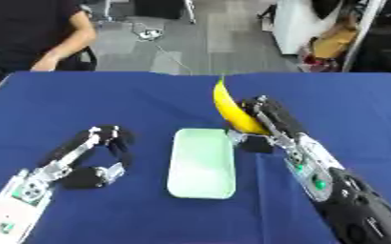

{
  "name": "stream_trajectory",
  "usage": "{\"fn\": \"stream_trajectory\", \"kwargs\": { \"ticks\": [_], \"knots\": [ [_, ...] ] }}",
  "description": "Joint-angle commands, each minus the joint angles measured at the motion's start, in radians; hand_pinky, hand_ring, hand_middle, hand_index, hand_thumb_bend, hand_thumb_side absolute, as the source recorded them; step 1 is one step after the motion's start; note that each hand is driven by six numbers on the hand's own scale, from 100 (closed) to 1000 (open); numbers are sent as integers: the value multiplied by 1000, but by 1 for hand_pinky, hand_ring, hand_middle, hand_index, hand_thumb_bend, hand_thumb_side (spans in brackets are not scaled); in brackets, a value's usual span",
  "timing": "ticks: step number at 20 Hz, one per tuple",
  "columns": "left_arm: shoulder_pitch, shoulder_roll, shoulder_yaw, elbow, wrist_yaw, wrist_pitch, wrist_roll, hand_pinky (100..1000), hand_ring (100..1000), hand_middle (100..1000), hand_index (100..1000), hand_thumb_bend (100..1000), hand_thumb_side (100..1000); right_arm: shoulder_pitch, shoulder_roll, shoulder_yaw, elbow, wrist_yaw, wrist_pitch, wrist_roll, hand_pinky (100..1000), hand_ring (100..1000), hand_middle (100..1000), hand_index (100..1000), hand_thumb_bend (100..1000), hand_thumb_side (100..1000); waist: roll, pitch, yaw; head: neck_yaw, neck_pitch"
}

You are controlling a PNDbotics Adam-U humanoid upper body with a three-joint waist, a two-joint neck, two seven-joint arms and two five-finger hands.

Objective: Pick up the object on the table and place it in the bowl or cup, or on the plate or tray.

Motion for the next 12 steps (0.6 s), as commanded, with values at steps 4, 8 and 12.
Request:
{"fn": "stream_trajectory", "kwargs": {
  "ticks": [4,8,12],
  "knots": [
    [-18,11,0,-13,8,-5,0,543,634,708,759,100,661,-28,-1,-10,-1,14,-8,-7,100,157,284,463,100,510,7,-14,6,-10,-19],
    [-19,11,0,-14,8,-5,-1,543,634,708,759,100,662,-29,0,-11,2,16,-9,-9,100,157,284,463,100,514,7,-14,7,-10,-19],
    [-22,10,-1,-16,10,-6,-2,543,635,709,760,100,663,-29,4,-13,11,23,-8,-10,100,158,284,463,100,510,6,-12,13,-10,-21]
  ]
}}
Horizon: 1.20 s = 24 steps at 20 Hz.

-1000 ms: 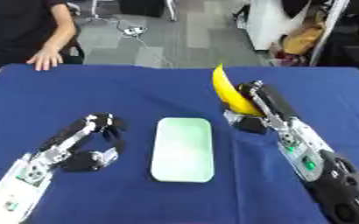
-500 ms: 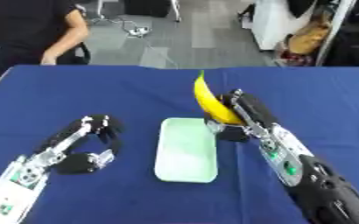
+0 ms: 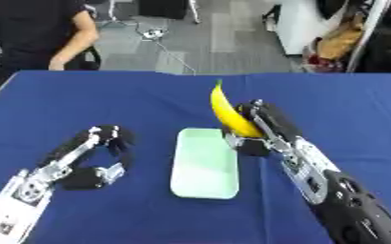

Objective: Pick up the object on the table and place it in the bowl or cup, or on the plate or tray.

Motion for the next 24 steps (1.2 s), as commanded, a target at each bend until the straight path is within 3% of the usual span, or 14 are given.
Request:
{"fn": "stream_trajectory", "kwargs": {
  "ticks": [1,11,24],
  "knots": [
    [-24,9,0,-17,10,-5,-2,544,635,709,760,100,663,-28,5,-13,3,11,-1,-5,100,158,284,462,100,510,6,-11,8,-11,-20],
    [-50,-7,-5,-26,17,-8,-8,545,637,710,761,100,660,-16,57,-48,117,116,-9,-43,100,157,284,462,100,505,22,10,54,-34,-45],
    [-68,-24,-9,-33,23,-9,-14,545,638,711,761,100,660,5,98,-71,205,208,-25,-74,100,160,284,462,100,501,39,30,72,-45,-60]
  ]
}}
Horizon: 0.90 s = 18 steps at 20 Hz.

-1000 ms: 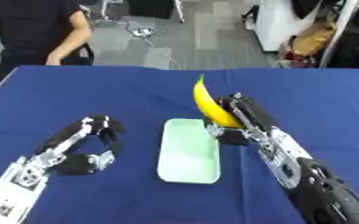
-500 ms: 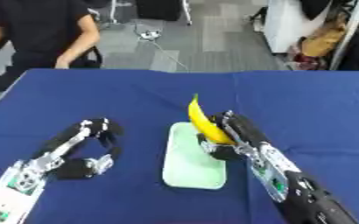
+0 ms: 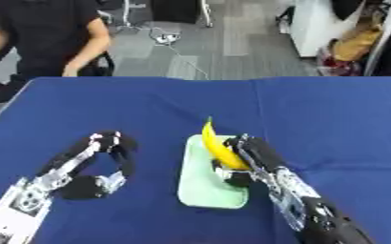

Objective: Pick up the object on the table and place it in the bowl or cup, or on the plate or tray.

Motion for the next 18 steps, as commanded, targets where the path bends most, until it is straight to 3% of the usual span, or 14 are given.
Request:
{"fn": "stream_trajectory", "kwargs": {
  "ticks": [1,9,11,12,13,14,15,16,18],
  "knots": [
    [-18,11,3,-21,7,-3,-2,545,638,711,761,100,660,-1,16,-4,20,29,-6,-10,100,161,284,462,100,498,5,-7,3,-10,-14],
    [-21,6,1,-23,8,-4,-6,545,638,711,761,100,661,17,43,-4,53,74,-29,-21,100,169,291,467,100,520,8,-1,3,-12,-17],
    [-22,5,1,-23,9,-4,-7,545,638,711,761,100,662,17,44,-1,54,82,-41,-23,100,190,311,486,100,595,7,-1,3,-12,-17],
    [-22,5,1,-23,9,-4,-7,545,639,711,762,100,661,17,42,1,53,84,-48,-25,100,226,350,519,100,739,7,-2,3,-12,-17],
    [-22,6,1,-22,9,-4,-7,545,639,711,762,100,662,16,37,5,49,87,-63,-25,100,219,343,514,100,723,6,-2,3,-11,-16],
    [-21,6,1,-22,9,-4,-7,546,639,711,762,100,662,16,33,8,46,89,-77,-26,100,312,432,572,100,864,5,-3,3,-11,-16],
    [-20,7,1,-22,9,-4,-8,546,639,711,762,100,662,15,28,11,43,90,-91,-27,100,312,432,572,100,873,5,-4,2,-10,-15],
    [-20,7,1,-22,9,-4,-8,546,639,710,761,100,662,13,24,12,40,89,-103,-28,100,397,509,610,100,932,4,-5,1,-10,-15],
    [-19,8,1,-21,9,-4,-8,546,639,710,761,100,662,10,17,17,33,87,-124,-26,212,507,624,689,100,980,2,-8,-1,-9,-14]
  ]
}}
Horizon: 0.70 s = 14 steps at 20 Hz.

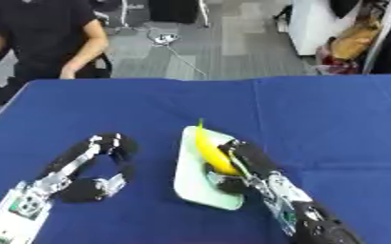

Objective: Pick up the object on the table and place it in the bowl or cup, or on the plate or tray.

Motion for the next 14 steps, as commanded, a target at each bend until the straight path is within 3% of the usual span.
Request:
{"fn": "stream_trajectory", "kwargs": {
  "ticks": [1,3,7,8,14],
  "knots": [
    [-17,16,6,-20,8,-1,-4,546,639,710,761,100,662,-2,-5,16,1,4,-34,8,255,543,667,719,100,993,0,-15,-3,0,-11],
    [-15,18,6,-19,8,-1,-5,546,639,710,761,100,662,-7,-11,21,-7,1,-49,18,374,635,765,786,100,1000,-2,-18,-6,1,-11],
    [-10,22,7,-15,8,0,-4,546,639,710,761,100,663,-18,-23,32,-22,-2,-77,59,492,737,842,855,100,1000,-9,-26,-13,8,-9],
    [-9,23,7,-14,8,1,-4,546,639,710,762,100,663,-20,-26,34,-26,-6,-84,68,552,767,867,884,129,1000,-11,-28,-15,10,-8],
    [-4,29,8,-11,7,0,-5,546,640,710,762,100,663,-30,-45,41,-50,-36,-122,106,710,850,949,958,253,1000,-19,-37,-28,19,-9]
  ]
}}
